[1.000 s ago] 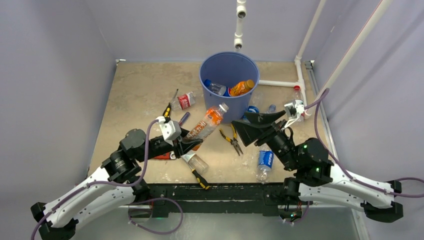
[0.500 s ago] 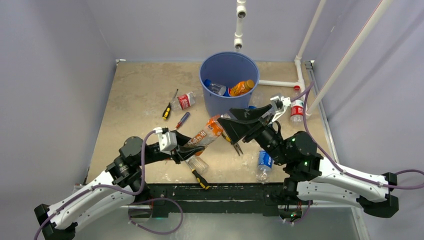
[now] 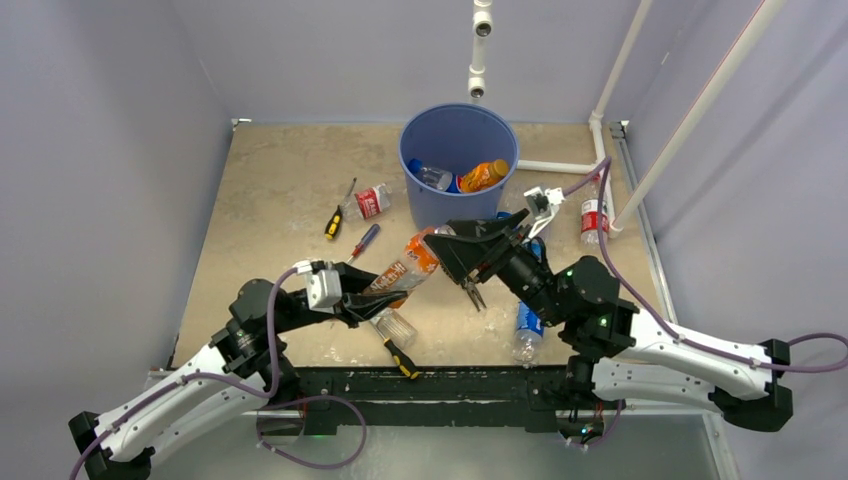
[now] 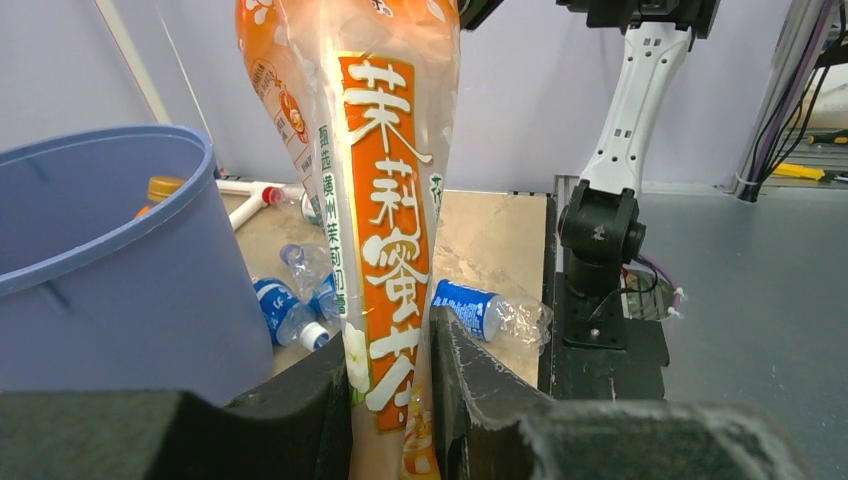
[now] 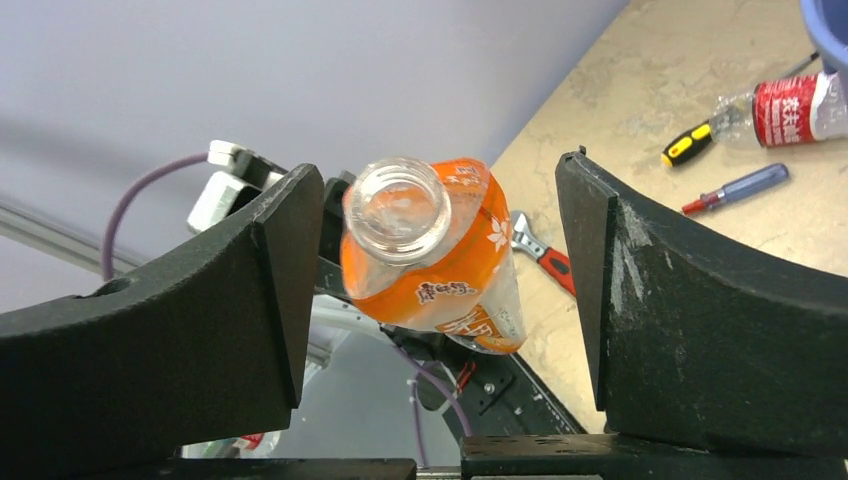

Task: Put the plastic bottles in the bin
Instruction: Pick up the plastic bottle at the center of the board, then place the plastic bottle in the trash bin.

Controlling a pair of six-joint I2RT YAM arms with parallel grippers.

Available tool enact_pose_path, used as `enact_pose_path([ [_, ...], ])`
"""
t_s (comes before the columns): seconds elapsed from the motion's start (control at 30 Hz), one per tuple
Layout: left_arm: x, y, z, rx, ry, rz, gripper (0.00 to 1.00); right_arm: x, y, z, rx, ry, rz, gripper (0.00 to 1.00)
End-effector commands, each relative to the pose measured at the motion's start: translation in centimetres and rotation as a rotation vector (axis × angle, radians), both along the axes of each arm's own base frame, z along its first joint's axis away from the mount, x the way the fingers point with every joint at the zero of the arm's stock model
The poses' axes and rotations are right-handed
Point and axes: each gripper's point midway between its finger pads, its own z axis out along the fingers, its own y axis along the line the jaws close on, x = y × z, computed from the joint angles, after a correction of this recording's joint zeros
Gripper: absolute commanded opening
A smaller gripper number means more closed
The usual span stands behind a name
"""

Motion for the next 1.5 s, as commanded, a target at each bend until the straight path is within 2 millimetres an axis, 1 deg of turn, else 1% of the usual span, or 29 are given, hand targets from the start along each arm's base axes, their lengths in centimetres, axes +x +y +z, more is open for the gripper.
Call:
enact_pose_path([
  [0.0,-0.1,0.2,1.5,-0.050,-0.057,0.004,0.00,-0.4,0.5,1.5,0.028,0.001,0.035,0.81],
  [0.13,-0.1,0.1,1.4,-0.047,-0.053,0.004,0.00,-0.4,1.2,1.6,0.031,0.001,0.050,0.68],
  [0.23,0.0,0.0,1.2,-0.039,-0.045,0.003,0.00,-0.4,1.2,1.8,0.051,-0.003,0.053,0.57],
  [0.37,0.2,0.0,1.1,-0.029,-0.036,0.008,0.00,-0.6,0.9,2.3,0.066,-0.016,0.052,0.57],
  [0.57,0.7,-0.3,0.5,0.002,-0.006,0.022,0.00,-0.9,0.9,2.3,0.051,-0.034,0.067,0.32],
  [0.6,0.8,-0.4,0.5,0.006,0.002,0.022,0.02,-1.0,1.0,2.3,0.051,-0.038,0.074,0.27],
  [0.63,0.8,-0.4,0.5,0.007,0.006,0.023,0.07,-1.1,1.0,2.3,0.048,-0.039,0.078,0.21],
  [0.7,1.1,-0.4,0.4,0.009,0.024,0.035,0.31,-1.1,0.9,2.2,0.045,-0.038,0.078,0.00],
  [0.77,1.6,-0.4,0.5,0.025,0.055,0.063,0.47,-1.1,0.6,2.2,0.041,-0.042,0.070,0.00],
  [0.8,1.9,-0.4,0.3,0.047,0.077,0.074,0.52,-1.0,0.4,2.2,0.039,-0.044,0.062,0.00],
  [0.83,2.1,-0.4,0.4,0.059,0.090,0.081,0.64,-0.9,0.2,2.0,0.035,-0.045,0.050,0.00],
  [0.87,2.4,-0.6,0.2,0.074,0.110,0.091,0.69,-0.9,-0.1,2.1,0.032,-0.050,0.042,0.00],
  [0.93,2.6,-0.6,0.3,0.080,0.127,0.101,0.75,-0.8,-0.8,2.7,0.032,-0.073,0.021,0.00],
  [1.0,2.6,-0.2,1.0,0.057,0.126,0.118,0.78,-0.7,-1.7,4.1,0.029,-0.107,-0.010,0.00],
  [1.07,2.7,0.7,2.1,0.015,0.109,0.154,0.82,-0.5,-2.9,5.9,0.023,-0.152,-0.055,0.00],
  [1.13,2.8,2.0,3.1,-0.049,0.096,0.201,0.84,0.4,-4.7,8.0,0.009,-0.185,-0.151,0.00],
  [1.17,2.7,2.6,3.7,-0.084,0.084,0.217,0.87,1.1,-5.8,8.5,-0.014,-0.191,-0.220,0.00],
  [1.23,2.6,3.7,4.6,-0.144,0.066,0.251,0.93,1.6,-6.9,9.2,-0.030,-0.209,-0.283,0.00],
  [1.27,2.6,4.2,4.9,-0.159,0.057,0.268,0.95,1.8,-7.7,10.0,-0.018,-0.232,-0.324,0.00],
  [1.33,3.0,4.8,5.2,-0.165,0.049,0.303,0.98,2.1,-8.3,11.5,-0.013,-0.270,-0.373,0.00],
  [1.4,3.4,5.2,5.2,-0.164,0.058,0.338,0.99,2.7,-8.0,13.0,-0.036,-0.294,-0.409,0.00],
  [1.47,4.3,5.7,5.0,-0.170,0.087,0.390,0.99,3.8,-7.9,13.8,-0.088,-0.298,-0.484,0.00],
])
